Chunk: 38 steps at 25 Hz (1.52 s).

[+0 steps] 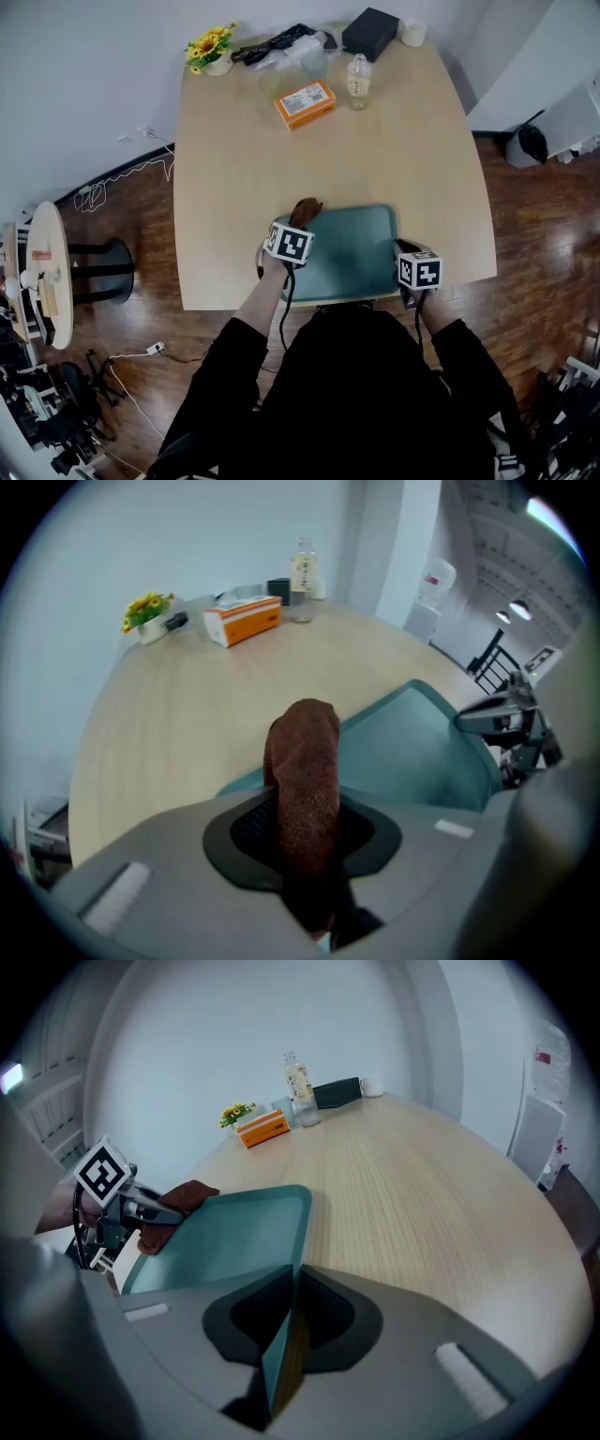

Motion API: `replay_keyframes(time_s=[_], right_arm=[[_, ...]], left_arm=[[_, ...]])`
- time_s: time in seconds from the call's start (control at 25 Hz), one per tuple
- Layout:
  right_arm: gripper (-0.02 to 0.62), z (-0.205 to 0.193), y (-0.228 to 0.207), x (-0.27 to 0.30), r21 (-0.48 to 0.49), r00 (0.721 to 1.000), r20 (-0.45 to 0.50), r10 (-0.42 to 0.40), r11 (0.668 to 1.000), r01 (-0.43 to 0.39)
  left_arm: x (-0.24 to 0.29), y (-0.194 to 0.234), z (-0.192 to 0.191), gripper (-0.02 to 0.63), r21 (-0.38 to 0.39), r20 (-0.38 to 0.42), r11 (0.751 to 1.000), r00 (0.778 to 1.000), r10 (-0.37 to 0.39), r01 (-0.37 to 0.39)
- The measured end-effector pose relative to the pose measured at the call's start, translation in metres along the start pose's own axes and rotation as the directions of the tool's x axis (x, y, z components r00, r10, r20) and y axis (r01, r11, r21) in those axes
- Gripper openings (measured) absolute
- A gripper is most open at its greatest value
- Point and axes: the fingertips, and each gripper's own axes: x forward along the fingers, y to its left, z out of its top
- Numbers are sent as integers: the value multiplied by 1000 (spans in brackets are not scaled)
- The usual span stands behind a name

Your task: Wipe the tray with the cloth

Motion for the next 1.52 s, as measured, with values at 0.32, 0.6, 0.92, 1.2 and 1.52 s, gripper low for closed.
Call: replay_keyframes(time_s=[0.32, 0.6, 0.92, 1.2, 1.52], right_arm=[[26, 2, 7, 2, 14, 1000, 18, 26, 1000, -26], [25, -2, -3, -2, 22, 999, 32, 36, 999, -36], [25, -4, -6, -3, 44, 999, 30, 45, 998, -46], [23, -1, -3, 0, 63, 999, 27, 35, 997, -36], [20, 2, 2, 1, 80, 999, 41, 29, 996, -32]], left_arm=[[29, -182, 96, 78, 280, 60, 932, 965, -255, 229], [35, -226, 93, 78, 317, 50, 909, 952, -302, 272], [-16, -20, -44, 78, -66, -19, 997, 999, 50, -51], [-15, -6, -61, 74, -150, 4, 988, 1000, -20, 21], [9, -183, 22, 74, 199, 25, 955, 973, -231, 222]])
